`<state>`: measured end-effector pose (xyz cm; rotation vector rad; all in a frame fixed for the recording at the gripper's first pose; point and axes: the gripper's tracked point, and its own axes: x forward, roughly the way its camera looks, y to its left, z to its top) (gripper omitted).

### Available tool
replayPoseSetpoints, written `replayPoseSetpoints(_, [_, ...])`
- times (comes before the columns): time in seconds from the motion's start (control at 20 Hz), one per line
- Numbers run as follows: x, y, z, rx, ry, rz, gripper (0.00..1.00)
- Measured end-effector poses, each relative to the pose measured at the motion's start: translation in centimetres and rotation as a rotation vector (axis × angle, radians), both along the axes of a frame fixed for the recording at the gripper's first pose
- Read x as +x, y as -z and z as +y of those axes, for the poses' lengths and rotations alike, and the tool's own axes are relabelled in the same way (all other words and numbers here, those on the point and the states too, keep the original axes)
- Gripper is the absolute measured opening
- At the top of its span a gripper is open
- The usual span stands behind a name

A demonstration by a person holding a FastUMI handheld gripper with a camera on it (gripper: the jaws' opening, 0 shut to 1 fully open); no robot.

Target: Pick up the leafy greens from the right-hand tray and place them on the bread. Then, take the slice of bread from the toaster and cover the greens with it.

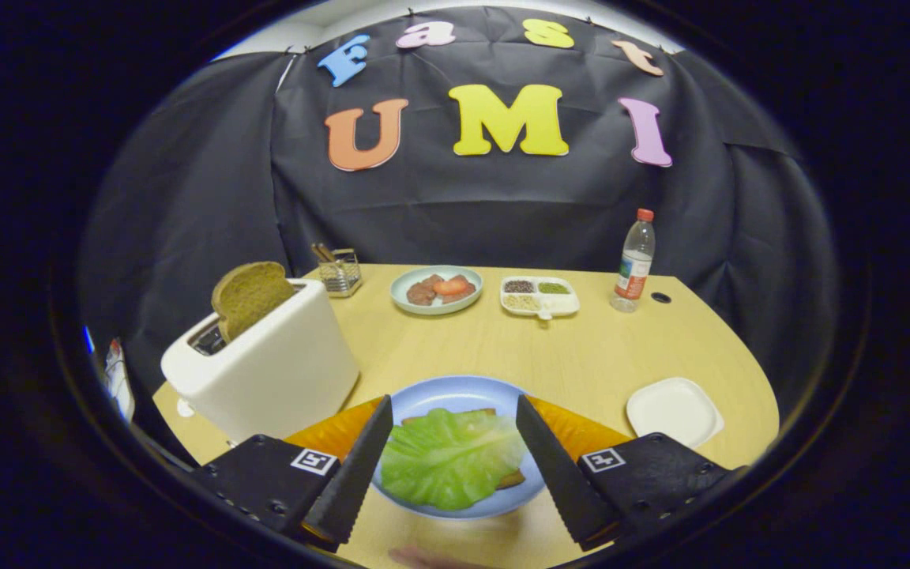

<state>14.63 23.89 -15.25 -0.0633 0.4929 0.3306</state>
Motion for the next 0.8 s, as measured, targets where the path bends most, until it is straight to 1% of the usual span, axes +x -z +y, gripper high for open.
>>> replayPoseSetpoints(0.25, [-0.4, -4.2, 4.9, 0.042, -0.044, -0.023, 0.96])
replayPoseSetpoints(0.35, [-0.5, -5.9, 7.5, 0.056, -0.075, -0.046, 0.96])
replayPoseSetpoints(0.55, [0.0, -8.4, 12.4, 0.071, -0.104, -0.084, 0.95])
replayPoseSetpoints(0.7, [0.9, -8.0, 15.8, 0.069, -0.097, -0.059, 0.94])
replayPoseSetpoints(0.8, [1.6, -7.4, 17.6, 0.053, -0.086, -0.028, 0.9])
